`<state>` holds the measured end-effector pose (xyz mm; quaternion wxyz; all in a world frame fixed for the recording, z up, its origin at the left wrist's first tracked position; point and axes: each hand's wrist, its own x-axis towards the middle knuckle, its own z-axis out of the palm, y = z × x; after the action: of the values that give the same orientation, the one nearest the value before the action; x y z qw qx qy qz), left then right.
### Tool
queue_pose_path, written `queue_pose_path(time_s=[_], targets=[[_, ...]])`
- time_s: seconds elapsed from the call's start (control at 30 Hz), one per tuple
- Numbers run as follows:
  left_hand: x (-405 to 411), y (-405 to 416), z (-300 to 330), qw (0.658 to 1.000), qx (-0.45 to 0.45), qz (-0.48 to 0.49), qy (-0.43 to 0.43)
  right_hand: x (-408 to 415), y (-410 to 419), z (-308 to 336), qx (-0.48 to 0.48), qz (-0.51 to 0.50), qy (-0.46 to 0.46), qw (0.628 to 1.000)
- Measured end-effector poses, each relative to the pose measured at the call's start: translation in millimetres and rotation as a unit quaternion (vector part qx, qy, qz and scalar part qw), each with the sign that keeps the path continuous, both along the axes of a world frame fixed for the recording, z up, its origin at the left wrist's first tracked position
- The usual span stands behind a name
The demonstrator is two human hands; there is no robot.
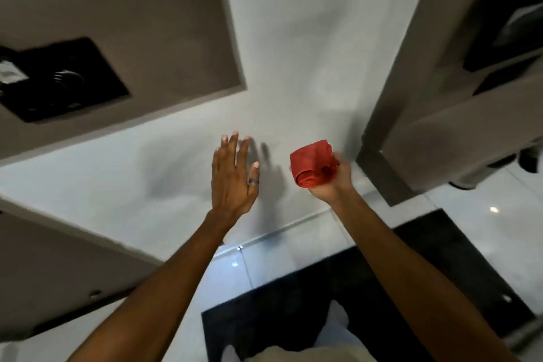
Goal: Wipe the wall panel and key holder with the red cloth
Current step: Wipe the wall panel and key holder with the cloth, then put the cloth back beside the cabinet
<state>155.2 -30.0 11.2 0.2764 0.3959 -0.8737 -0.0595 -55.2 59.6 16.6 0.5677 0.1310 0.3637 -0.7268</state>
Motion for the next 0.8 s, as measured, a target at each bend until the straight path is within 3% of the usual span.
queue_pose_path(time_s=[0.07, 0.13, 0.2, 0.23, 0.3, 0.37, 0.4, 0.43, 0.47, 0.6, 0.7, 0.8], targets=[[-37, 7, -6, 0.999, 0.004, -0.035, -0.023, -52, 25, -7, 0.015, -0.032, 0.006, 0.999], [-88, 16, -13, 0.997, 0.016, -0.066, -0.040, -123, 50, -14, 0.019, -0.066, 0.076, 0.995], [-122, 22, -15, 0.995, 0.020, -0.079, -0.059, -180, 66, -18, 0.044, -0.068, 0.235, 0.969], [-138, 24, -15, 0.994, 0.021, -0.082, -0.062, -204, 71, -21, 0.089, -0.060, 0.361, 0.926], [-166, 22, -18, 0.994, 0.026, -0.078, -0.073, -249, 75, -37, 0.179, -0.033, 0.610, 0.771], [-188, 22, -24, 0.993, 0.027, -0.075, -0.091, -283, 75, -70, 0.246, 0.123, 0.788, 0.550], [-194, 23, -25, 0.992, 0.025, -0.073, -0.098, -287, 78, -90, 0.291, 0.233, 0.815, 0.443], [-201, 24, -30, 0.991, 0.026, -0.074, -0.105, -290, 80, -112, 0.324, 0.316, 0.813, 0.367], [-205, 26, -32, 0.991, 0.026, -0.074, -0.112, -287, 84, -126, 0.344, 0.355, 0.802, 0.336], [-202, 32, -34, 0.989, 0.006, -0.069, -0.128, -280, 85, -144, 0.356, 0.324, 0.786, 0.388], [-191, 35, -23, 0.989, -0.031, -0.062, -0.131, -262, 83, -134, 0.357, 0.262, 0.803, 0.399], [-177, 29, 10, 0.990, -0.071, -0.059, -0.106, -215, 69, -102, 0.281, 0.172, 0.842, 0.427]])
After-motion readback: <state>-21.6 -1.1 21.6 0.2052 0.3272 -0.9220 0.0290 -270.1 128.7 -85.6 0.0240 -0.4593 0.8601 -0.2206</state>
